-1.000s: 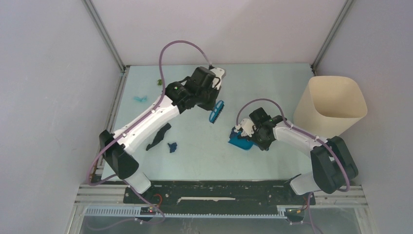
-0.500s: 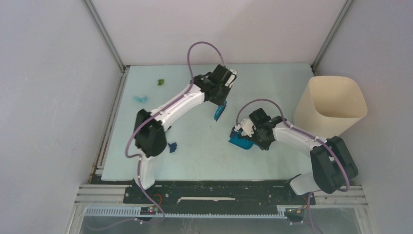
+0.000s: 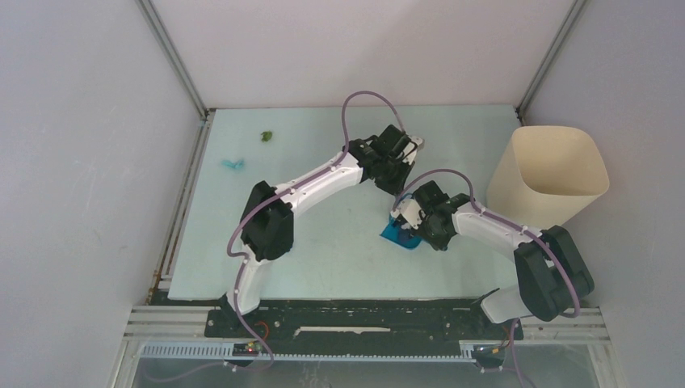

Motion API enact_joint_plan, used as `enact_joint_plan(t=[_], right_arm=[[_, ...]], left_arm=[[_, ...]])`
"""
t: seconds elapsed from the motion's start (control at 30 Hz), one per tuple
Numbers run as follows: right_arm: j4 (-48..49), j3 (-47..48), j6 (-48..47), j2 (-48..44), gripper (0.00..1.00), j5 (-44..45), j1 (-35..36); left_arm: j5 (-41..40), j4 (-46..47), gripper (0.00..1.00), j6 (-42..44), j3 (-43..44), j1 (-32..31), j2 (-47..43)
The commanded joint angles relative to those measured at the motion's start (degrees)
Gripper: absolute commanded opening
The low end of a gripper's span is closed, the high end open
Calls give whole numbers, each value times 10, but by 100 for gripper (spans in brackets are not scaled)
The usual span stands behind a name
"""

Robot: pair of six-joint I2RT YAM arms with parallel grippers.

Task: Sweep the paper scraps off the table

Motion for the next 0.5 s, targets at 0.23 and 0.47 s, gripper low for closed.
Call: enact_joint_plan(t=[0.23,0.47], right_arm=[[16,0,15,-3,13,16,1],[17,-1,15,-6,13,13,0]], left_arm=[[-70,-28,0,5,-61,-9,-130],[-183,-117,0,42,-73,0,-190]])
